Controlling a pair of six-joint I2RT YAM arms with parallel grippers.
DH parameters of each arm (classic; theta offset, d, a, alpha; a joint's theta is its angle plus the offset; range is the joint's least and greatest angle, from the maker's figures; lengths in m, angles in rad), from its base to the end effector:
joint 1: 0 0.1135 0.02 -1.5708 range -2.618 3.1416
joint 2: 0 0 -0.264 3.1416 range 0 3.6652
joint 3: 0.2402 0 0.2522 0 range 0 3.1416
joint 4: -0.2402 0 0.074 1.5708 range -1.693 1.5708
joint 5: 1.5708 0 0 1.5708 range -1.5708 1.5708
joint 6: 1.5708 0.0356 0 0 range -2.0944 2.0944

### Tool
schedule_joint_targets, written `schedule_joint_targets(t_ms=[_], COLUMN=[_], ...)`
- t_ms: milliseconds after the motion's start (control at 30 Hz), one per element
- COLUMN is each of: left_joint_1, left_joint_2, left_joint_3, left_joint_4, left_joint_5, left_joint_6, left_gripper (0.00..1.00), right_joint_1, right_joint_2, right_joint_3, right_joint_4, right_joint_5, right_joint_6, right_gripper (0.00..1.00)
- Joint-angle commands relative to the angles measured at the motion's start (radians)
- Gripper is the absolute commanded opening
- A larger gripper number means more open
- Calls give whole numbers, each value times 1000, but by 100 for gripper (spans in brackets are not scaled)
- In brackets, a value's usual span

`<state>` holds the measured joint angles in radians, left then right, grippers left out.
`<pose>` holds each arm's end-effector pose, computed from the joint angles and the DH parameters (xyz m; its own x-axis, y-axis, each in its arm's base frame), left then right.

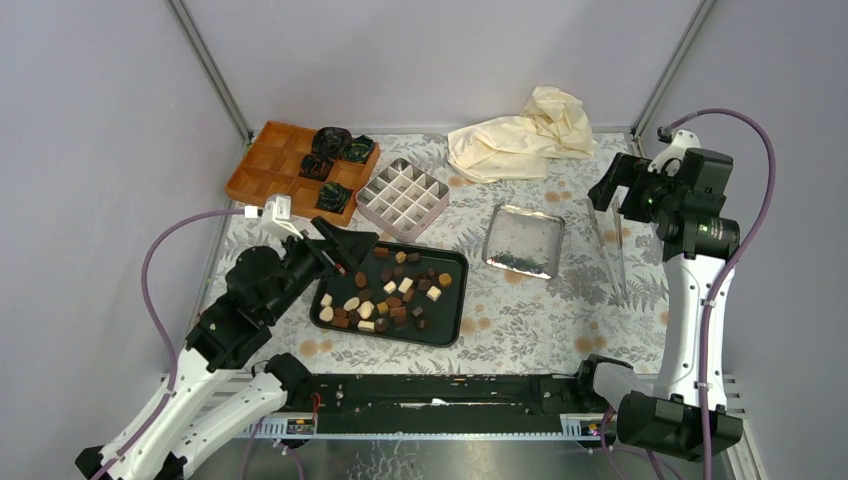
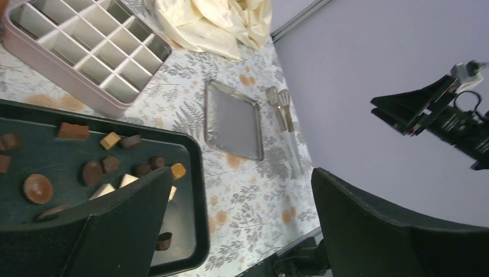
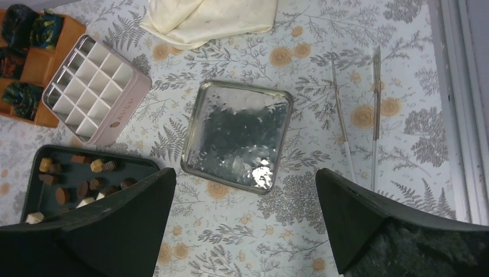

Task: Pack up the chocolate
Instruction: Pick up the clamp from the center of the board.

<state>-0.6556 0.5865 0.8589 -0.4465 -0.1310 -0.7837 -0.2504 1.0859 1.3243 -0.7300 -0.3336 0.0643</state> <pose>0.1039 -0.0741 0.3644 -0.4519 -0.5353 -0.7136 0.2590 0.6868 -0.6792 0.2119 -0.0422 0.4124 -0.4593 0.1802 -0.8698 -0.0160 0.9774 0.2109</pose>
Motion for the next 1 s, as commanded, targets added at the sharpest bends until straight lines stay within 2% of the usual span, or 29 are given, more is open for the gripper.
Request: schedule_joint_targets(t_ms=[0, 133, 267, 367, 467, 567, 800, 967], left_joint_1=[-18, -21, -23, -23, -24, -24, -25, -25], left_joint_2=[-21, -9, -1, 2, 9, 5, -18, 2], left_joint_3=[-104, -192, -264, -304, -311, -321, -382, -362], left_joint_4=[178, 287, 348, 375, 326, 290, 355, 369], left_joint_5=[-13, 27, 38, 52, 54, 46, 49, 37], left_joint_6=[-156, -318, -378, -397, -434, -479, -518, -468], left_gripper=[99, 99, 99, 98, 99, 99, 99, 99], right_joint_1=[-7, -8, -9, -9, -13, -17, -34, -93], right_joint_2=[-76, -132, -122, -62, 35, 85, 94, 122], right_joint_3=[-31, -121, -148, -147, -135, -142, -186, -209], right_joint_4=[21, -24, -82, -159, -196, -167, -101, -36], right_joint_5=[-97, -306, -372, -326, -246, -224, -172, -167], right_joint_6=[-121, -385, -451, -504, -509, -488, -456, -412], right_gripper=[99, 100, 100, 100, 100, 100, 100, 100])
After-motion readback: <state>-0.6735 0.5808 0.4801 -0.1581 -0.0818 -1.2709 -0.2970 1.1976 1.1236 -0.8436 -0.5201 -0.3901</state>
